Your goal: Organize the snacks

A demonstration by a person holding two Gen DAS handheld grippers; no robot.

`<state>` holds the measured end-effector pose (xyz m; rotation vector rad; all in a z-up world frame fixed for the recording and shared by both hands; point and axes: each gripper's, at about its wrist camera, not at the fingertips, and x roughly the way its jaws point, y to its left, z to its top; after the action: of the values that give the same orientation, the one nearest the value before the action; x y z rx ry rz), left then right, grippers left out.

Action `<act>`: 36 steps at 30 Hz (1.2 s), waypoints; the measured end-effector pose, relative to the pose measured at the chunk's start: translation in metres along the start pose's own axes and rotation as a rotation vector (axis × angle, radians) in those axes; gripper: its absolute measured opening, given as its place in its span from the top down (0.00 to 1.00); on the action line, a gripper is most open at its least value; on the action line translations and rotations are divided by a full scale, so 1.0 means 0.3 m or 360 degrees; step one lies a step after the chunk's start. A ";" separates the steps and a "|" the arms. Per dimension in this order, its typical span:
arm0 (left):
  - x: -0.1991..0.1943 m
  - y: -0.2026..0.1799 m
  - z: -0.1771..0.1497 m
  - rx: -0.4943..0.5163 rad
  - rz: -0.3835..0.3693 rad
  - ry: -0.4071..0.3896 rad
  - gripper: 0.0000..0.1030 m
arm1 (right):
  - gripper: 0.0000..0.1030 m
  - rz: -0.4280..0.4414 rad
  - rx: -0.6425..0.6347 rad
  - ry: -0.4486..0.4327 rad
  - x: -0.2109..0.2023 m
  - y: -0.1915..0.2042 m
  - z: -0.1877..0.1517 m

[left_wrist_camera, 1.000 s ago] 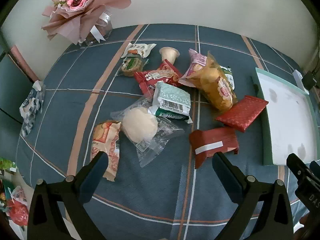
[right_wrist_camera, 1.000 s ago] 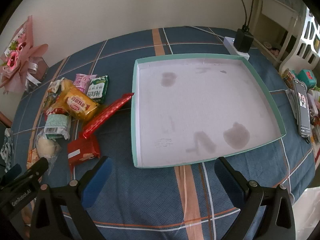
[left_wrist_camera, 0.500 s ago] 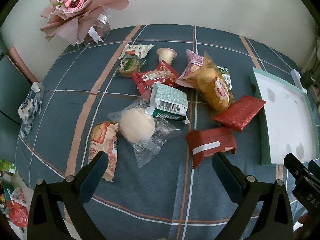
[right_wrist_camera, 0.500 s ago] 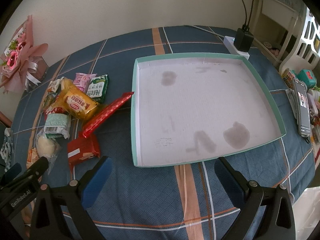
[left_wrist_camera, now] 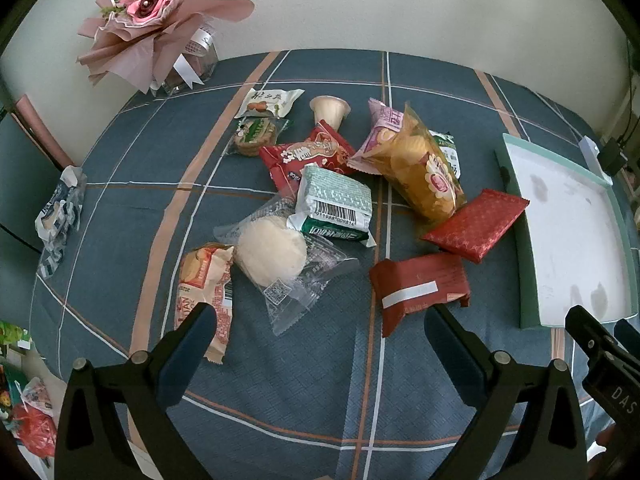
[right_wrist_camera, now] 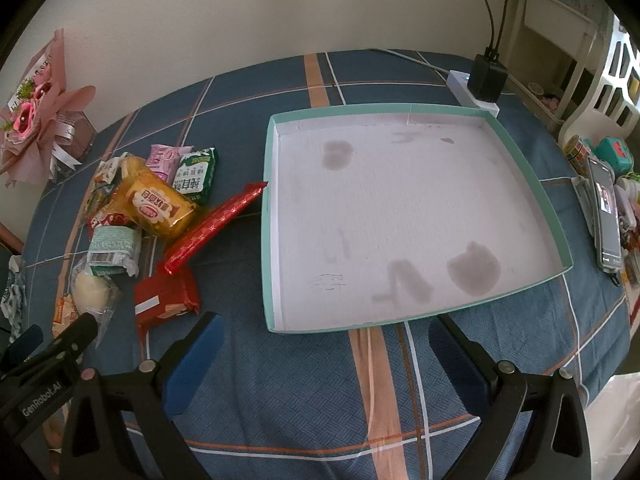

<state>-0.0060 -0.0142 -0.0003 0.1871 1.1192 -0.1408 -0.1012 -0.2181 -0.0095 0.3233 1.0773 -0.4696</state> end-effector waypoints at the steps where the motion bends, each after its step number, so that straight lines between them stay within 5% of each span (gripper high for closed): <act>1: 0.000 0.000 0.000 0.0000 0.0000 0.0000 0.00 | 0.00 0.0000 0.0000 0.0000 0.000 0.000 0.000; 36: 0.010 -0.013 -0.007 0.0011 0.0007 0.0013 0.00 | 0.00 -0.0011 -0.0003 0.0006 0.011 0.001 -0.002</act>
<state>-0.0074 -0.0176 -0.0043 0.1965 1.1264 -0.1404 -0.1003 -0.2181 -0.0127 0.3187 1.0827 -0.4745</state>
